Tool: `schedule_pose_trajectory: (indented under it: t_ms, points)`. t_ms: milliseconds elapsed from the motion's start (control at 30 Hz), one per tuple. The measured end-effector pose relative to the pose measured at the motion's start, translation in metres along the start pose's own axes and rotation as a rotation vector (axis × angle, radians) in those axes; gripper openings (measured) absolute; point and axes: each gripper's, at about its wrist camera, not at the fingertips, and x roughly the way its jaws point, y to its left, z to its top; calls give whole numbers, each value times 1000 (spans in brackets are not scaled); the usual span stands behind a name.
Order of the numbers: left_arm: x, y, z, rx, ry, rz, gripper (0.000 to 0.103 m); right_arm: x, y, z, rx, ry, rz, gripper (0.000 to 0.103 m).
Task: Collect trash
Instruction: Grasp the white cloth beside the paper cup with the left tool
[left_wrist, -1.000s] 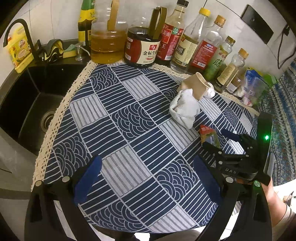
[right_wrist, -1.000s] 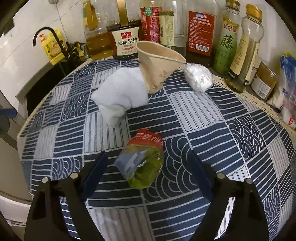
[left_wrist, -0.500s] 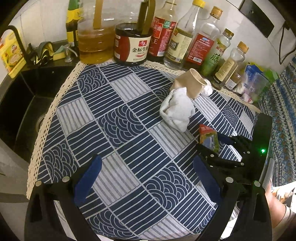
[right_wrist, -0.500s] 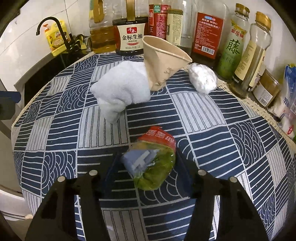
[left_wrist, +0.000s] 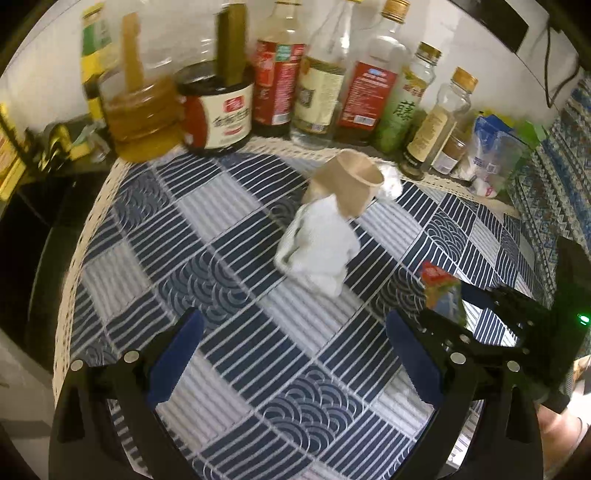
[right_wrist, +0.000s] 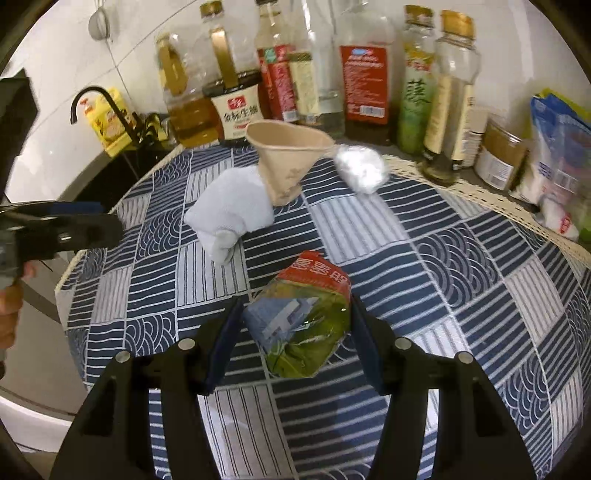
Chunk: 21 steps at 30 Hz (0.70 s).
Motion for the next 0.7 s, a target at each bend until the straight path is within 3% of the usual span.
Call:
schedule_pose_trajectory:
  t_ms: [200,433,700]
  points:
    - [26,-21,19,58,33,-28,95,-16,-15,-12,46,-9,28,58]
    - [64,-35,39,112,79,10,95,-24,-34,-25,88,-11,36,58]
    - [90,-38,46,123,114,46,84,-20,-49,-31,117,-1,52,58]
